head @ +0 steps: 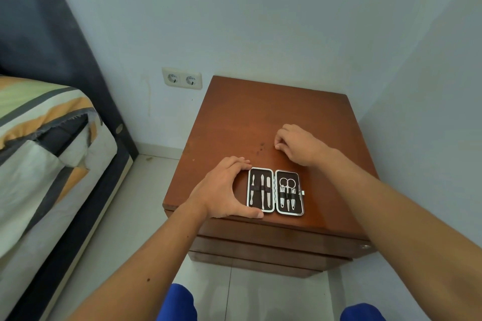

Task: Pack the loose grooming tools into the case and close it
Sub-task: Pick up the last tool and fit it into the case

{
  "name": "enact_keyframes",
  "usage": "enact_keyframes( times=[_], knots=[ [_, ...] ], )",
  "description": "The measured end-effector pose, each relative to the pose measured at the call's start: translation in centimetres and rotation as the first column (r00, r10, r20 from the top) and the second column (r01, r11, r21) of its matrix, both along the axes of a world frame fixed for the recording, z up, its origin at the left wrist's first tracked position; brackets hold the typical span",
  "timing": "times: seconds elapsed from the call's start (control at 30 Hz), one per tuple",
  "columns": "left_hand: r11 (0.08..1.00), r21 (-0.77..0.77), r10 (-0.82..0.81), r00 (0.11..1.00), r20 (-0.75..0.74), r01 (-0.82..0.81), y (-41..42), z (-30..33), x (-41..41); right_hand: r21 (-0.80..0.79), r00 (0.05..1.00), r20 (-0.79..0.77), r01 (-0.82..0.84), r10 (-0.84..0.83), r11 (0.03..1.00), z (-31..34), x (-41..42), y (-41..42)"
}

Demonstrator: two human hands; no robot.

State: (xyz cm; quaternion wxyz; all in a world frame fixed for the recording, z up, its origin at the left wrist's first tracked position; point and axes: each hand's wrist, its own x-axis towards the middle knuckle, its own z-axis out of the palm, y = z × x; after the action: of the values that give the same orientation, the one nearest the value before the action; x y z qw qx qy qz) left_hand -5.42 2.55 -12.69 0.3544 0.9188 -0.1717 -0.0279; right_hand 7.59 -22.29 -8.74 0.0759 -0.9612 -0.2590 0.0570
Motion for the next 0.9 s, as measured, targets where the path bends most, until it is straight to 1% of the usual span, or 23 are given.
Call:
enact_keyframes(
  times=[0.03,0.1,0.17,0.2,0.27,0.3,0.43,0.57,0.6,0.67,0.8,0.9],
  knots=[
    [1.0,0.001,-0.001,1.0,-0.003,0.001,0.0,0.0,0.0,0.039,0.999,-0.01,0.034,-0.033,0.999,0.0,-0.2,0.0],
    [1.0,0.004,-0.002,1.0,-0.005,0.002,0.0,0.1,-0.1,0.222,0.989,-0.046,0.147,-0.14,0.964,0.1,-0.9,-0.1],
    [1.0,0.008,-0.001,1.0,-0.001,0.001,0.0,0.1,-0.1,0.431,0.967,-0.109,0.256,-0.232,0.865,0.3,-1.8,0.2],
    [1.0,0.01,-0.002,1.0,0.0,0.002,0.0,0.1,0.0,0.508,0.956,-0.144,0.292,-0.255,0.811,0.4,-2.3,0.3],
    [1.0,0.016,-0.003,1.0,-0.001,0.003,-0.1,0.2,-0.1,0.602,0.938,-0.239,0.347,-0.253,0.719,0.5,-3.0,0.5],
    [1.0,0.018,-0.002,1.0,-0.002,0.002,-0.1,0.2,-0.1,0.616,0.93,-0.278,0.364,-0.24,0.699,0.5,-3.4,0.5],
    [1.0,0.03,0.0,1.0,-0.003,0.0,-0.1,0.3,-0.1,0.591,0.918,-0.318,0.387,-0.237,0.708,-0.2,-4.1,0.3],
    [1.0,0.029,0.002,1.0,-0.004,-0.002,-0.2,0.4,-0.1,0.639,0.886,-0.409,0.449,-0.218,0.624,-0.2,-4.6,0.3],
    [1.0,0.029,0.002,1.0,-0.002,-0.002,-0.2,0.4,-0.1,0.644,0.884,-0.418,0.452,-0.21,0.618,-0.2,-4.7,0.3],
    [1.0,0.029,0.001,1.0,0.0,-0.001,-0.2,0.3,-0.1,0.639,0.893,-0.399,0.435,-0.211,0.635,0.0,-4.7,0.2],
    [1.0,0.031,-0.002,1.0,0.009,0.001,-0.2,0.3,-0.1,0.601,0.925,-0.304,0.373,-0.23,0.707,0.0,-3.9,-0.2],
    [0.999,0.036,0.0,1.0,0.014,0.0,-0.2,0.3,-0.2,0.614,0.92,-0.355,0.364,-0.167,0.701,0.2,-3.7,-0.3]
  ],
)
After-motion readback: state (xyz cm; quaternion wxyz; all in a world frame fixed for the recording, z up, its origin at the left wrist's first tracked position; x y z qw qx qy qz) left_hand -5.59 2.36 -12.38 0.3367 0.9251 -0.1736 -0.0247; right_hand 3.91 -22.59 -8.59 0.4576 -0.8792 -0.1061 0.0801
